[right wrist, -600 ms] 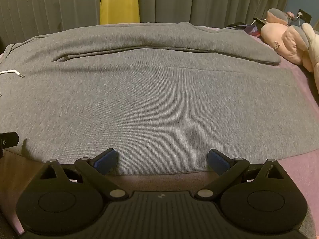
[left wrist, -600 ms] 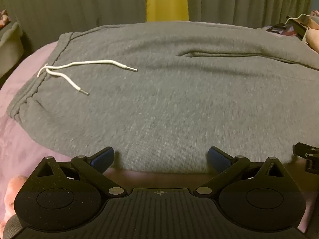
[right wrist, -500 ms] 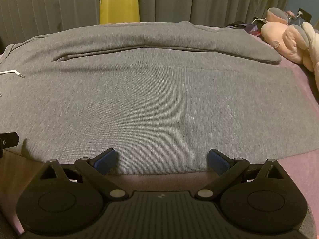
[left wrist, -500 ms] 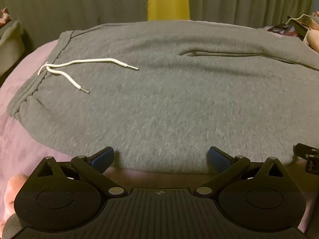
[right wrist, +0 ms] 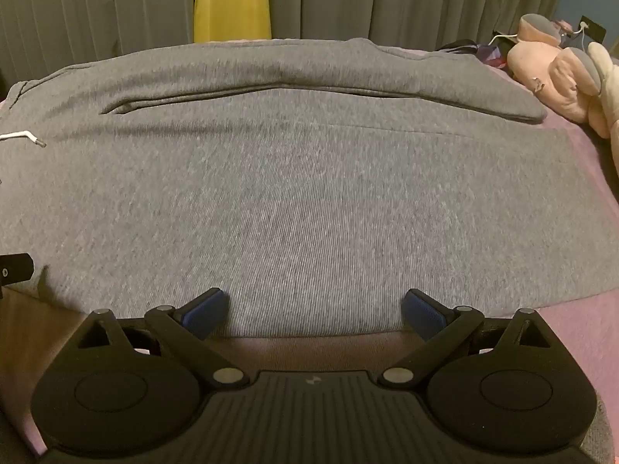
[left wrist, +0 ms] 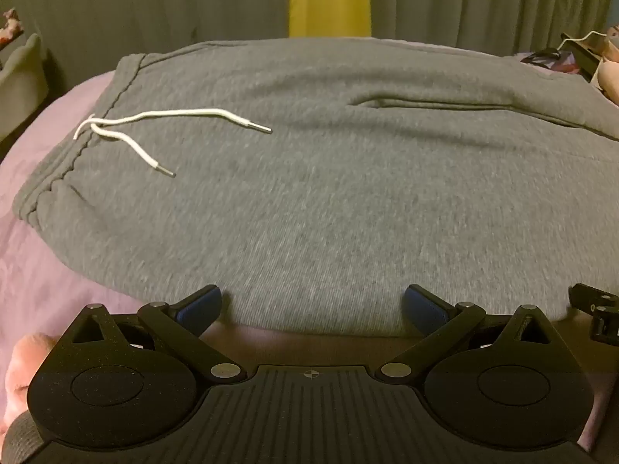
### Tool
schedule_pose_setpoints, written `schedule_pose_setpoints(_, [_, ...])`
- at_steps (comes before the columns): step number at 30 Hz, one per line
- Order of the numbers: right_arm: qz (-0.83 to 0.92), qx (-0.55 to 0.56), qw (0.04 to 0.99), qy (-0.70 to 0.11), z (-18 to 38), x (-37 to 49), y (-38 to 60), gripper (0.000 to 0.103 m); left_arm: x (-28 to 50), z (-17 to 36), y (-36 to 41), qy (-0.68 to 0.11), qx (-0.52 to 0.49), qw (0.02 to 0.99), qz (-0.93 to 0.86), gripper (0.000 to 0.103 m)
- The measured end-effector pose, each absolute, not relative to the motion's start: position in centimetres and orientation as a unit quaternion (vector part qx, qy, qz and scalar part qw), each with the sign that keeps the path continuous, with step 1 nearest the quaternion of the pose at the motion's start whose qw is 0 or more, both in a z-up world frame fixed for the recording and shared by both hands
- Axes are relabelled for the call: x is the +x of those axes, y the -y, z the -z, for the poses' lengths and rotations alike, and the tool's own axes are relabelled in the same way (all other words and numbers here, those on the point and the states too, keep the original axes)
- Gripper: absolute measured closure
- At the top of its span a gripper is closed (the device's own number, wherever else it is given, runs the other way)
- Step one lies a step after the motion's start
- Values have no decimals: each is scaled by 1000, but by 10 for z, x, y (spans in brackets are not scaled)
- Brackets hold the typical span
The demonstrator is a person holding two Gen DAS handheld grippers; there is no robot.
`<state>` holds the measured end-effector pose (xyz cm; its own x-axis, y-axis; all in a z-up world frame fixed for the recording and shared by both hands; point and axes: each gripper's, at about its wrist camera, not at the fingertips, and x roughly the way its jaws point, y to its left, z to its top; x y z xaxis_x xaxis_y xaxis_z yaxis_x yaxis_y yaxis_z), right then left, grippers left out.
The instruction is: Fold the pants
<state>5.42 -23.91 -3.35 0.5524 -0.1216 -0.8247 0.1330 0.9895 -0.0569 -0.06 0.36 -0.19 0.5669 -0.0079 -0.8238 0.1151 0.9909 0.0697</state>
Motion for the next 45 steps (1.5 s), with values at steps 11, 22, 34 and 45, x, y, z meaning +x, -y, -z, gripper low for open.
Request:
schedule_pose_setpoints(11, [73, 7, 879, -471, 35, 54, 239, 4, 1, 1, -3, -467, 53, 882, 34, 0])
schedule_pose_setpoints(22, [73, 10, 879, -471, 37, 54, 239, 4, 0, 2, -4, -469, 52, 881, 36, 0])
schedule_pose_setpoints(34, [73, 11, 878, -473, 38, 54, 239, 4, 0, 2, -4, -472, 50, 880, 36, 0])
schedule_pose_setpoints(45, [73, 11, 878, -473, 37, 54, 238, 4, 0, 2, -4, -474, 51, 878, 37, 0])
